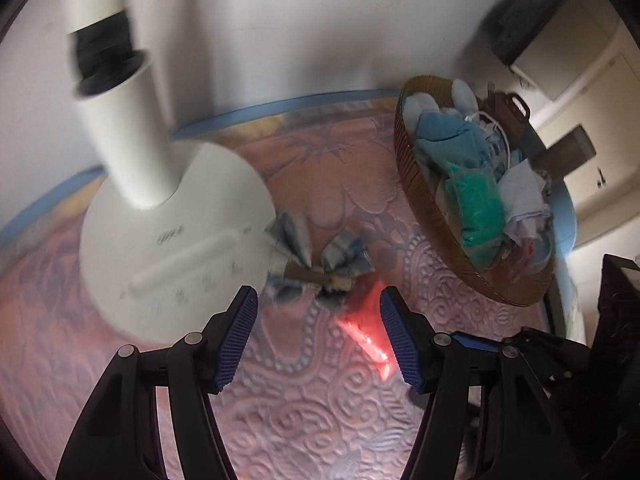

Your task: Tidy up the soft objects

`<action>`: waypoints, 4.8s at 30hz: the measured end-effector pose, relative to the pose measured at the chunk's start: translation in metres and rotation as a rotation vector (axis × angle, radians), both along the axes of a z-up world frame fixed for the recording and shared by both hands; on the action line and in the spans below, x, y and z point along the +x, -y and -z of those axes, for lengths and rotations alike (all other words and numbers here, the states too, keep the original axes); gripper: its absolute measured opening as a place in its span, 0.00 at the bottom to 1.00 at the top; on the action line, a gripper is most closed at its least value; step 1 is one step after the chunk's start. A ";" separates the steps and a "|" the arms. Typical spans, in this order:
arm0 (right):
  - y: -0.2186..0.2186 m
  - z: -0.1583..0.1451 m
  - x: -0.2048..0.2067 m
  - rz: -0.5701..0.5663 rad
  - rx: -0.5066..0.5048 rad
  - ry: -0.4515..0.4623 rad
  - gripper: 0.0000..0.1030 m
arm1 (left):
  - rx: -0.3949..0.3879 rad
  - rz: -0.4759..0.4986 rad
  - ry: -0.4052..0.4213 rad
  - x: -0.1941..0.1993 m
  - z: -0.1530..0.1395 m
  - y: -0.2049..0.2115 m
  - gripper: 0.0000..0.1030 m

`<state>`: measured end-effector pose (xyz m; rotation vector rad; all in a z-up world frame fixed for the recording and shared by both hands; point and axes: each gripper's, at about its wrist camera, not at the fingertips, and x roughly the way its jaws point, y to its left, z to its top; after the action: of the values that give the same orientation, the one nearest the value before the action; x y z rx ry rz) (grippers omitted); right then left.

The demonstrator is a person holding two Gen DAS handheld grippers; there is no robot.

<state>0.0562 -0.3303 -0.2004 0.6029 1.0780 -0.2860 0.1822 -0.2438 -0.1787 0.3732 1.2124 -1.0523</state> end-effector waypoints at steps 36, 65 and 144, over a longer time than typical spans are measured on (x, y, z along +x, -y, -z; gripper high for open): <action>0.008 0.011 -0.069 -0.108 -0.044 -0.075 0.41 | 0.144 0.145 0.043 -0.029 0.030 0.062 0.60; 0.001 0.001 -0.098 -0.280 -0.052 -0.135 0.47 | 0.193 -0.227 0.007 -0.117 0.039 -0.089 0.19; 0.118 -0.196 -0.099 -0.033 -0.339 0.108 0.65 | -0.151 -0.144 0.284 -0.122 -0.150 0.084 0.43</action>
<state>-0.0432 -0.4486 -0.0046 0.2932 0.9086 -0.3938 0.0600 -0.3279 -0.0291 0.3014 0.8868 -0.9245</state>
